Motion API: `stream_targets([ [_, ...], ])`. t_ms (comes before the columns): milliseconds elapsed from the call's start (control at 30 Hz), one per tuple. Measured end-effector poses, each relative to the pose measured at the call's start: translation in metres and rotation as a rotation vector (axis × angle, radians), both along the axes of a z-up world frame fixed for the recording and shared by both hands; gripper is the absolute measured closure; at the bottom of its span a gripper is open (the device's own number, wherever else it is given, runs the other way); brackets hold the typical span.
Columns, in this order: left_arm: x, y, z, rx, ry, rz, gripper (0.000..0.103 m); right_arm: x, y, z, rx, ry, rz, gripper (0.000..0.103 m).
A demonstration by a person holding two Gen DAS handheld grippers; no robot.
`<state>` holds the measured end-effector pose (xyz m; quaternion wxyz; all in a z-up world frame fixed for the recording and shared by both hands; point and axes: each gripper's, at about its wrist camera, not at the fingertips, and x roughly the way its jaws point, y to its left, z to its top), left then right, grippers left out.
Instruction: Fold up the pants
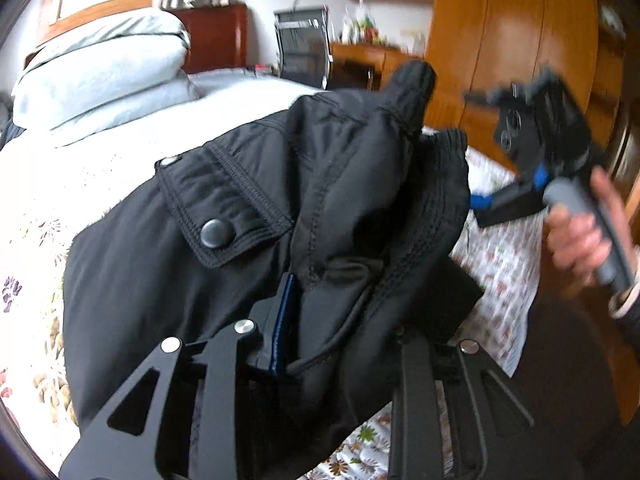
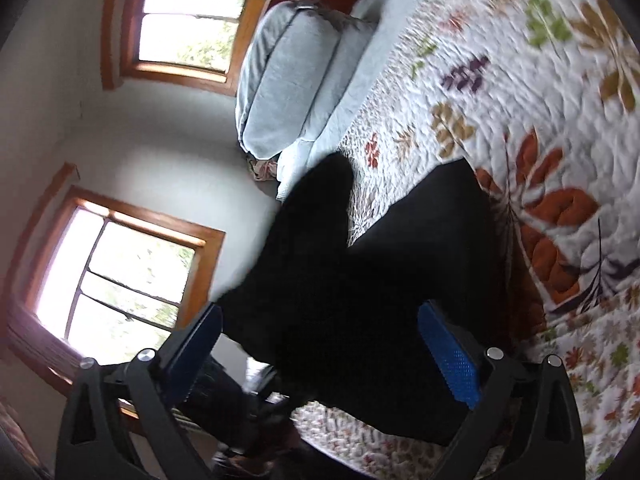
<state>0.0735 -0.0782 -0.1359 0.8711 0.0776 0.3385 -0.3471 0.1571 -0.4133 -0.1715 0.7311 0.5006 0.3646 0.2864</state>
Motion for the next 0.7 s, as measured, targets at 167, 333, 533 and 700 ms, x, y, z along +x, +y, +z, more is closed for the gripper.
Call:
stream_targets([
  [167, -0.004, -0.004, 0.000, 0.038, -0.013, -0.002, 0.075, 0.009, -0.001, -0.014, 0.037, 0.060, 0.010, 0.003],
  [333, -0.006, -0.008, -0.002, 0.069, -0.021, -0.013, 0.072, 0.019, 0.008, -0.014, 0.022, 0.064, 0.036, 0.003],
  [533, -0.008, -0.012, -0.004, 0.078, -0.017, -0.016, 0.070, 0.030, 0.023, -0.005, -0.054, 0.078, 0.067, 0.003],
  [700, -0.007, -0.010, -0.005, 0.060, -0.002, -0.013, 0.067, 0.041, 0.034, 0.003, -0.083, 0.088, 0.077, 0.003],
])
